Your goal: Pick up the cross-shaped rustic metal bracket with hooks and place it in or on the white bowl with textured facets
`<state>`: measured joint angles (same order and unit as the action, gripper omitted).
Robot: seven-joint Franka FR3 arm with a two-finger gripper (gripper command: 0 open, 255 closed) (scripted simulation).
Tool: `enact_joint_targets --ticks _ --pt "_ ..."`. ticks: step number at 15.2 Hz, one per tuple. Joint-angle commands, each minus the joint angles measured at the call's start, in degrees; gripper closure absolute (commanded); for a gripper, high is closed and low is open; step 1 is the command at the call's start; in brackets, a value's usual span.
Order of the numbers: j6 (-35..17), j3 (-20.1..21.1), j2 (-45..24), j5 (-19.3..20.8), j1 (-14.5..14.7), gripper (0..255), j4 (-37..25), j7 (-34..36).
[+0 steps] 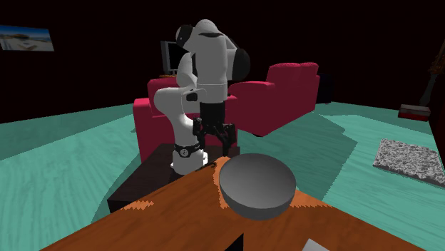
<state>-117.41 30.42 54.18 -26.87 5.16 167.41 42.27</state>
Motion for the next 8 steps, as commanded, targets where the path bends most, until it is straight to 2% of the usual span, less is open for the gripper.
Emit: enact_joint_targets --ticks 1,5,6,8 --pt "-0.1 0.0 0.0 -0.1 0.0 0 0.1 0.0" --pt "-0.1 0.0 0.0 0.0 0.0 0 0.1 0.0" --pt "-0.1 0.0 0.0 0.0 0.0 255 0.1 0.0" --pt "-0.1 0.0 0.0 0.0 0.0 255 0.1 0.0"
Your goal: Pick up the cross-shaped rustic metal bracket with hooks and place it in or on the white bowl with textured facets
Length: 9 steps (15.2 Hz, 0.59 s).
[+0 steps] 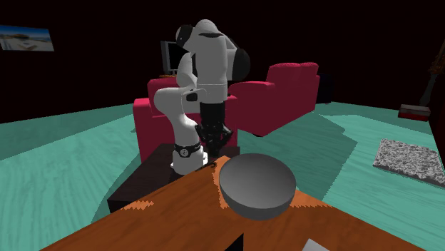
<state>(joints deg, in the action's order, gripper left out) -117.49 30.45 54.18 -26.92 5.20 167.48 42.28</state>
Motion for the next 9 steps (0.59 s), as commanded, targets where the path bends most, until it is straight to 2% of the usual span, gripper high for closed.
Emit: enact_joint_targets --ticks 1,7,8,9 --pt "0.0 0.0 0.0 0.0 0.0 255 0.0 0.0" --pt "0.0 0.0 0.0 0.0 0.0 255 0.0 0.0" --pt "0.0 0.0 0.0 0.0 0.0 0 0.0 0.0" --pt "1.4 8.9 1.1 3.0 0.4 0 -1.3 8.4"
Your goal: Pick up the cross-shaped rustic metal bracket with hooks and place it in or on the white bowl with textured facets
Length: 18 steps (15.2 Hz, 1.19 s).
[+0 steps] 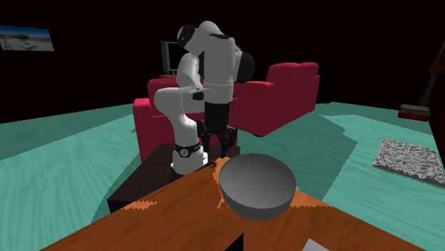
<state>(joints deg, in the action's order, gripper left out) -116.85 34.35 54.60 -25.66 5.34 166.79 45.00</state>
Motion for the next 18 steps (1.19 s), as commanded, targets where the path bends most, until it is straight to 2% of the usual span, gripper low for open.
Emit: enact_joint_targets --ticks 1,2,3,4,11,18 --pt "3.0 14.2 0.5 4.7 -0.6 0 -2.8 13.4" --pt "5.6 23.5 -0.7 7.9 -2.6 0 -5.7 20.7" --pt "8.8 33.2 -2.3 11.1 -6.1 0 -9.2 27.5" --pt "10.3 37.3 -2.6 12.1 -8.1 0 -10.8 29.7" --pt "3.9 40.1 -3.4 10.3 -9.6 0 -5.8 29.2" --pt "3.9 40.1 -3.4 10.3 -9.6 0 -5.8 29.2"
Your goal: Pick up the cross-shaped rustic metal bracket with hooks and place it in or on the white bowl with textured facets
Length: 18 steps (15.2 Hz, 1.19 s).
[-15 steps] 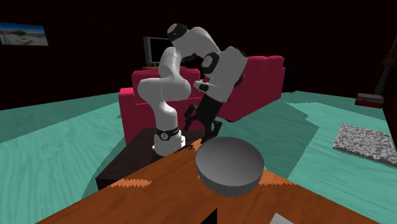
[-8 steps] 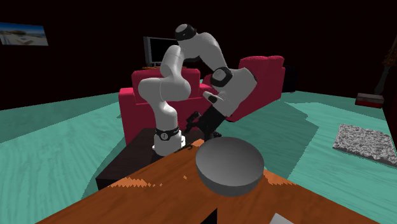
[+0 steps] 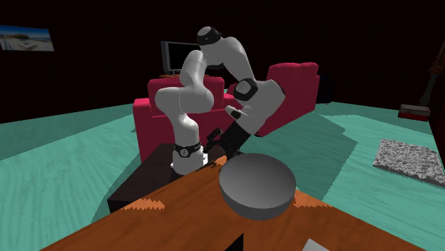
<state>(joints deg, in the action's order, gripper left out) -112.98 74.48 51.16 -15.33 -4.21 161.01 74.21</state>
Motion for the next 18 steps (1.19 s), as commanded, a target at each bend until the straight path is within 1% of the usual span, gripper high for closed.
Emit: enact_joint_targets --ticks 1,2,11,18 --pt "0.0 0.0 0.0 0.0 0.0 0 0.0 0.0" --pt "0.0 0.0 0.0 0.0 0.0 255 0.0 0.0" --pt "0.0 0.0 0.0 0.0 0.0 255 0.0 0.0" --pt "5.7 -6.3 3.4 2.5 2.9 255 -1.6 -2.7"
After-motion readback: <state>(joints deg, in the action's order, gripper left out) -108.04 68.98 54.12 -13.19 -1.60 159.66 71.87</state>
